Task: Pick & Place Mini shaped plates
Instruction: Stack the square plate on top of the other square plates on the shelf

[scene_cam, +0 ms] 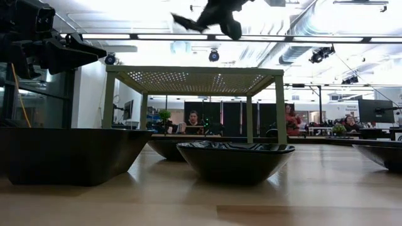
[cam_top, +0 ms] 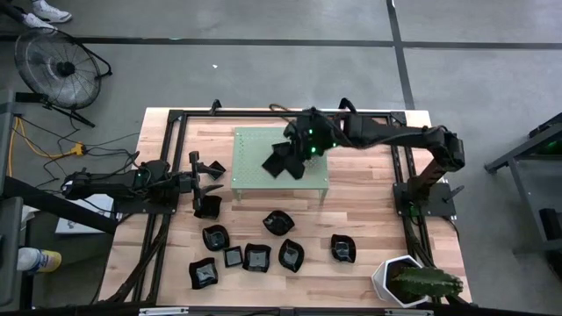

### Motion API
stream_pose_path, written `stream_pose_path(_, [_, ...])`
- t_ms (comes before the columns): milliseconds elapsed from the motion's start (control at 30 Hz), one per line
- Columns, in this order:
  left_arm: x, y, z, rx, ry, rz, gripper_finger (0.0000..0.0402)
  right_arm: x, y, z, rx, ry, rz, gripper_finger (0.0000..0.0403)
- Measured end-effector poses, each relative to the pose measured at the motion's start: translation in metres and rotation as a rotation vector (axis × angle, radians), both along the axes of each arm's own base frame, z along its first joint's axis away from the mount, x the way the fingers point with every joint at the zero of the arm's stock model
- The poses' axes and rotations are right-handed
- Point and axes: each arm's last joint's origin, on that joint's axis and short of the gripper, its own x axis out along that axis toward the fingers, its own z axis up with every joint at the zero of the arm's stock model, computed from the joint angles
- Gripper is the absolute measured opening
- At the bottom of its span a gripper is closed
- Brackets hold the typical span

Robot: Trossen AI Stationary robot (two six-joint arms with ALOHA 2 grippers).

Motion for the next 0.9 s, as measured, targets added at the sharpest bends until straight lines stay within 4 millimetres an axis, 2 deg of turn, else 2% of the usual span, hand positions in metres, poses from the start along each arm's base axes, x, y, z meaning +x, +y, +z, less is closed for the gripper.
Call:
stream_pose_path(167, [0.0,0.0,0.0,0.0,0.0,0.0,0.0193,-0.008,-0.029,-0.003,0.009,0.044,-0.081,0.0003])
stream_pose_path(300, [0.0,0.0,0.0,0.0,0.0,0.0,0.0193,-0.011,-0.044,-0.003,0.047,0.033,-0.153,0.0002])
stream_pose_path(900, [0.0,0.0,0.0,0.0,0.0,0.0,0.0193,-0.016,-0.053,-0.004,0.38,0.049,-0.454,0.0002])
